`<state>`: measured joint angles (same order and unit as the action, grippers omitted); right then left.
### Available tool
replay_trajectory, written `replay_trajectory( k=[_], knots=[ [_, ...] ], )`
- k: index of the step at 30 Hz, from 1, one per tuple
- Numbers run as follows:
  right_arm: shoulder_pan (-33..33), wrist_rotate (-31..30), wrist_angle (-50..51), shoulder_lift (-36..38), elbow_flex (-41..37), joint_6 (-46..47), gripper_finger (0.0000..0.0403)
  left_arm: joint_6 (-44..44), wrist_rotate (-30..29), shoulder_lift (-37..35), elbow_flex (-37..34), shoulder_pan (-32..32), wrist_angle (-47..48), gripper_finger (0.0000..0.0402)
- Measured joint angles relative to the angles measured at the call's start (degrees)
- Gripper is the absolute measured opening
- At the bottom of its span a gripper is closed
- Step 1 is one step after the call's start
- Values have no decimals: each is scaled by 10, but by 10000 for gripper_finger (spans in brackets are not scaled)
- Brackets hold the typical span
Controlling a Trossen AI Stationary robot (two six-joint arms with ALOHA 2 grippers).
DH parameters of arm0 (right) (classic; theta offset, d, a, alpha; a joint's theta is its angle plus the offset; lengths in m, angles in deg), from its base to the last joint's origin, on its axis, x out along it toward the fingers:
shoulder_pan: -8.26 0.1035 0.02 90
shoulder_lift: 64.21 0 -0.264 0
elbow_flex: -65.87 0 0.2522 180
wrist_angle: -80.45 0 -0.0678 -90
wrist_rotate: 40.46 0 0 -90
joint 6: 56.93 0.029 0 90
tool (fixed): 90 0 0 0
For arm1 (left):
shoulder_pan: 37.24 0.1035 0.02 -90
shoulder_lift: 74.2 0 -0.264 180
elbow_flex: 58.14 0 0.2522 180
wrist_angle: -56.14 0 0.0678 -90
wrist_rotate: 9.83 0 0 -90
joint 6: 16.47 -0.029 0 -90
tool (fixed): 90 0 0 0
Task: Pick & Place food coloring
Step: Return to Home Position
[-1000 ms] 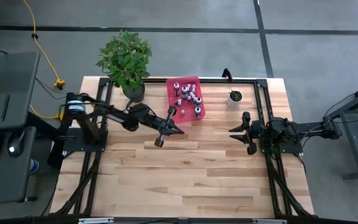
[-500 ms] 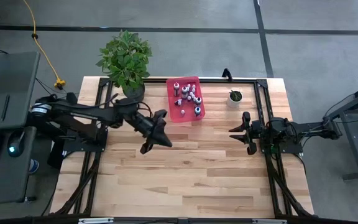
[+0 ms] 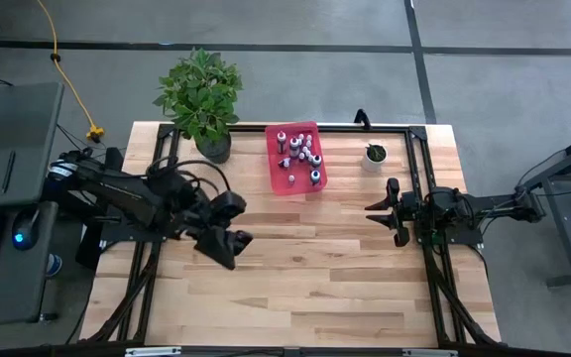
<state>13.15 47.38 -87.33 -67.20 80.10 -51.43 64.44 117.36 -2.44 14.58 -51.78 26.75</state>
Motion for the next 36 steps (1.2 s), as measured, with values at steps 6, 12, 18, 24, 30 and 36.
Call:
replay_trajectory(
  k=[6,12,18,24,30,36],
  knots=[
    [0,0,0,0,0,0,99,-63,-5,-7,3,-35,0,0],
    [0,0,0,0,0,0,99,-251,-5,-24,3,-36,6,0],
    [0,0,0,0,0,0,99,-421,-57,-137,4,-25,156,0],
    [0,0,0,0,0,0,99,-568,-244,-290,4,-19,478,0],
    [0,0,0,0,0,0,98,-687,-280,-346,4,-20,639,0],
    [0,0,0,0,0,0,98,-722,-396,-375,3,-20,762,0]
  ],
)
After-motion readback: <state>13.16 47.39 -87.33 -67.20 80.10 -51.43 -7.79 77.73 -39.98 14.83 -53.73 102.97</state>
